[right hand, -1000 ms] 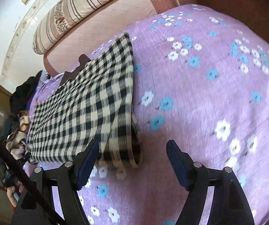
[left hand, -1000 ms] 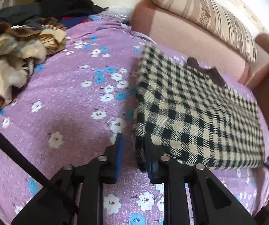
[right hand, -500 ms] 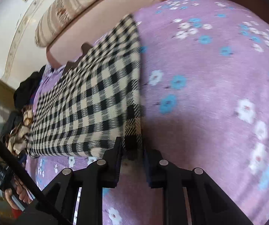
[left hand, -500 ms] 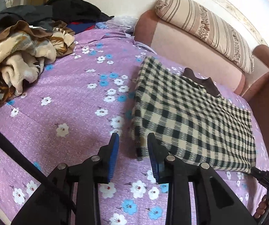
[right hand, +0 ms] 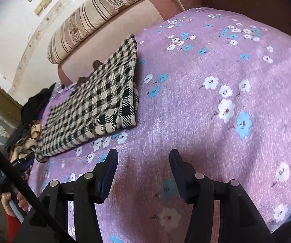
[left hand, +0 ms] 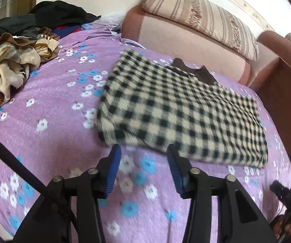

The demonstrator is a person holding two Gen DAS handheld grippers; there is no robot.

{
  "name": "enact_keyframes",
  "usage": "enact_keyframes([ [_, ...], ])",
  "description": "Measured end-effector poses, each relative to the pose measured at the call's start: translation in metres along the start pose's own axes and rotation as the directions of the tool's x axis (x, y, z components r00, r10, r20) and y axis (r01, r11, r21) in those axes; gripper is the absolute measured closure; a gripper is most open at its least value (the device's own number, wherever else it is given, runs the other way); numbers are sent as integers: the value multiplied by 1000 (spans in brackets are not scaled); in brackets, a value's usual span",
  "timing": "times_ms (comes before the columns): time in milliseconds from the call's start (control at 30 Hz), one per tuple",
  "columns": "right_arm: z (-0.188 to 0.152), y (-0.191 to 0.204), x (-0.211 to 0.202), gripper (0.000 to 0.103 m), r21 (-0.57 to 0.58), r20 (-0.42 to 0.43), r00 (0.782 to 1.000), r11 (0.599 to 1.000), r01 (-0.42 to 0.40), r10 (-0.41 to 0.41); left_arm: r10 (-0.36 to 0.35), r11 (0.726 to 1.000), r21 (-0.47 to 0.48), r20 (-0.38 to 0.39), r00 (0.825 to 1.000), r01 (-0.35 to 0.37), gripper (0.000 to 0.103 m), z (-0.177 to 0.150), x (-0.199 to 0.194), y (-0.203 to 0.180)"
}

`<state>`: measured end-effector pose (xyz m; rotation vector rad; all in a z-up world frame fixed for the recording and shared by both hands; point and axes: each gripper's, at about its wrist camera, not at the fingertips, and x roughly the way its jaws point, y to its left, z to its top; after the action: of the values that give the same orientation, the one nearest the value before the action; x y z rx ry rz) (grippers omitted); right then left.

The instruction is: Fold large clothes

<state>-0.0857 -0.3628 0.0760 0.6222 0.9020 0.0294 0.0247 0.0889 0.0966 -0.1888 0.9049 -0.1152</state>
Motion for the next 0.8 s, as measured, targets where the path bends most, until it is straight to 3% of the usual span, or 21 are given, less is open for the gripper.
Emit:
enact_keyframes([
  [200,-5,-7,3,38,17,39,998,998,-55,54,14,1000,20,-30,999,-13,50,-34,-19,-15],
  [400,-8,9,7,29,-58,55,998,998,-24,27,24,999,31,-38,999,-23,46,-54,-40,-24],
  [567,-6,13,4,28,-54,17,1000,998,-11,12,36,998,45,-10,999,-35,46,-54,-71,-33],
  [600,-5,13,2,27,-35,0,1000,999,-21,21,39,998,49,-3,999,-39,41,-51,-76,-34],
  [667,-1,14,-2,26,58,-47,990,990,-130,133,43,997,66,23,999,-45,33,-40,-83,-38],
  [700,1,16,-4,26,102,-47,971,968,-229,234,46,996,74,37,998,-49,32,-35,-83,-39],
  [733,2,20,-5,25,109,-38,958,955,-277,283,55,995,86,48,997,-59,32,-28,-81,-41],
  [800,3,30,3,25,68,-35,959,958,-278,281,67,990,120,45,997,-72,32,-12,-65,-47],
])
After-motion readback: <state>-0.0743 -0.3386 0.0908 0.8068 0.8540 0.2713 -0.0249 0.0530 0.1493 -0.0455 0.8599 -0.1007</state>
